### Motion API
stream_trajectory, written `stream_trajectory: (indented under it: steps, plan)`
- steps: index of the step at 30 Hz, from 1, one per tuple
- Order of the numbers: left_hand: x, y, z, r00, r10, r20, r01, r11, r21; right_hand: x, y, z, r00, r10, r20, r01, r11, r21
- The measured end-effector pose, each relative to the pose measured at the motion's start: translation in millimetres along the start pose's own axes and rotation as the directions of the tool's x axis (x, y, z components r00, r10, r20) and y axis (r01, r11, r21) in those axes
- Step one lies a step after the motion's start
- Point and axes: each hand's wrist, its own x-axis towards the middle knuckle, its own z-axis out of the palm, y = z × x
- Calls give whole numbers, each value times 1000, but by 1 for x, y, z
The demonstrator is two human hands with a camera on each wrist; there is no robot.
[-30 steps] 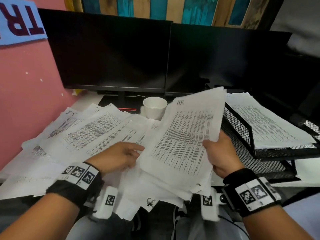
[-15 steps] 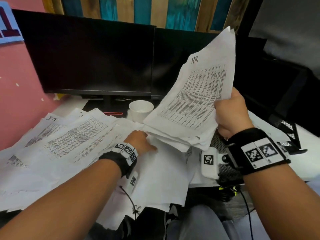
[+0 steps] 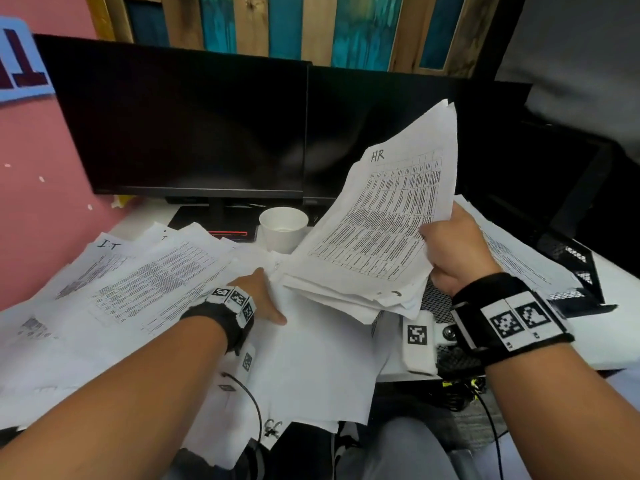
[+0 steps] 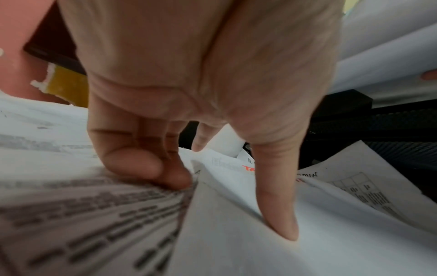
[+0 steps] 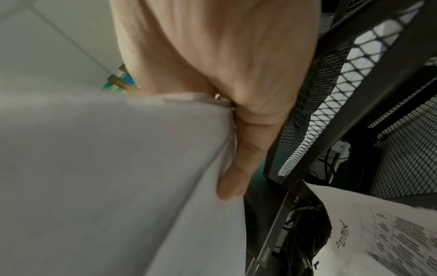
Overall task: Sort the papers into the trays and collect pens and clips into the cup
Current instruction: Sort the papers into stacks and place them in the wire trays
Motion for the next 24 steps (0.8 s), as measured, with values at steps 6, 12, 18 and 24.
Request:
stream_trajectory:
  steps: [6,12,18,24]
  plan:
    - [-5,2,0,999,9,-33,-9,1000,-20,-4,0,1,1000,21,11,-21,1000,-18]
    - [-10,-33,-35,992,-55,-110,4,910,-415,-8,1,-2,999,18,28,-17,999,-39]
    - [-41,-118,-77,962,-141,-234,-91,643,-760,-17,19,10,983,61,171,-51,997,-63]
    - [-81,-188,-101,852,-342,-396,-234,427,-874,-29,58,32,946,172,276,-172,985,-26]
